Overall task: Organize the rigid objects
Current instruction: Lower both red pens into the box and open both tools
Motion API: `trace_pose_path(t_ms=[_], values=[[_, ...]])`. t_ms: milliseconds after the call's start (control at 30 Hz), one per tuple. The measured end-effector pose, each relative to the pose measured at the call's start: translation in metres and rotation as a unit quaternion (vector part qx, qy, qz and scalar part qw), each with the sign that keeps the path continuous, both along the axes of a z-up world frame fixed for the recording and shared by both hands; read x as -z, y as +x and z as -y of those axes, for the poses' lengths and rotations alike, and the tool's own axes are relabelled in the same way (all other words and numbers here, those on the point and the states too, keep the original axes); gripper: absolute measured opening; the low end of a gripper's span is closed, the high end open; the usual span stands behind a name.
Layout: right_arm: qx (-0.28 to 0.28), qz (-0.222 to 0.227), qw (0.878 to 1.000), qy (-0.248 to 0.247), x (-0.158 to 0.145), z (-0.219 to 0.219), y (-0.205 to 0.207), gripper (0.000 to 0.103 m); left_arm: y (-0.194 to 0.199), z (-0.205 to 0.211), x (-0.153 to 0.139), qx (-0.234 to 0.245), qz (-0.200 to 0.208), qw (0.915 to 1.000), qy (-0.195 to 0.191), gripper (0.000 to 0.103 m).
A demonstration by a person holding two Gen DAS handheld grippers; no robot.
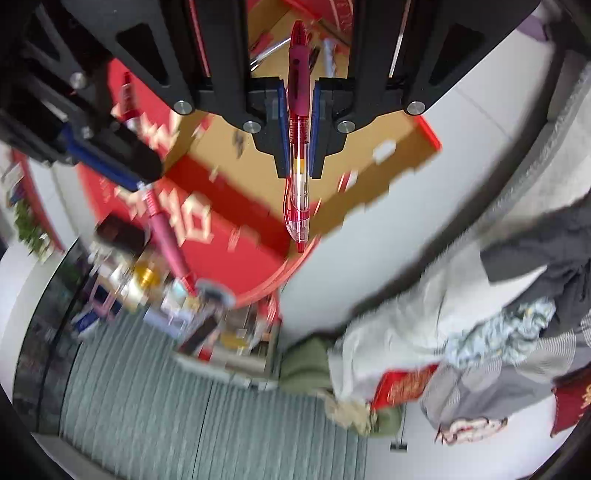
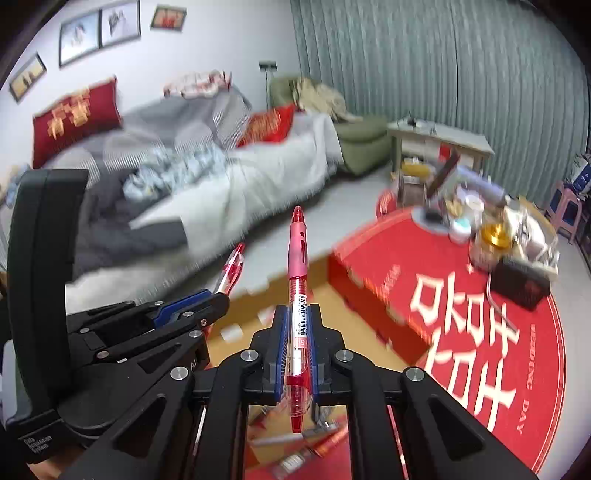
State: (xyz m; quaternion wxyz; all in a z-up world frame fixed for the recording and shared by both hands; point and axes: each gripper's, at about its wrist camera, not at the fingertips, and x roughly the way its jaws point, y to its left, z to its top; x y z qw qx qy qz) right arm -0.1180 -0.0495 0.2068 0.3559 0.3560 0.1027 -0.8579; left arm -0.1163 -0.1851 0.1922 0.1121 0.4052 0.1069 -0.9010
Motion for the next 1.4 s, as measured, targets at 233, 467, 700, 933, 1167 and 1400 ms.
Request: trace_pose_path(t_ms=[233, 467, 700, 933, 1167, 1400], values=[[0.008, 0.052, 0.998, 0.039, 0.054, 0.006, -0.019, 0.011, -0.005, -0.005, 0.064, 0.002, 0.061, 0.9981, -0.002, 0.01], [0.016, 0.079, 0.995, 0.059, 0.081, 0.009, -0.03, 0.011, -0.013, 0.003, 0.089, 0.006, 0.09, 0.996, 0.001, 0.01], [0.014, 0.085, 0.994, 0.063, 0.09, 0.013, -0.036, 0.011, -0.022, 0.004, 0.103, 0.015, 0.102, 0.9946, 0.012, 0.01], [0.016, 0.095, 0.993, 0.068, 0.1, 0.015, -0.042, 0.011, -0.028, 0.005, 0.112, 0.018, 0.113, 0.9933, 0.018, 0.01], [0.014, 0.099, 0.993, 0.07, 0.104, 0.018, -0.046, 0.011, -0.032, 0.007, 0.119, 0.017, 0.12, 0.9924, 0.022, 0.01], [0.015, 0.101, 0.992, 0.072, 0.107, 0.02, -0.048, 0.011, -0.034, 0.007, 0.124, 0.018, 0.124, 0.9919, 0.023, 0.01]])
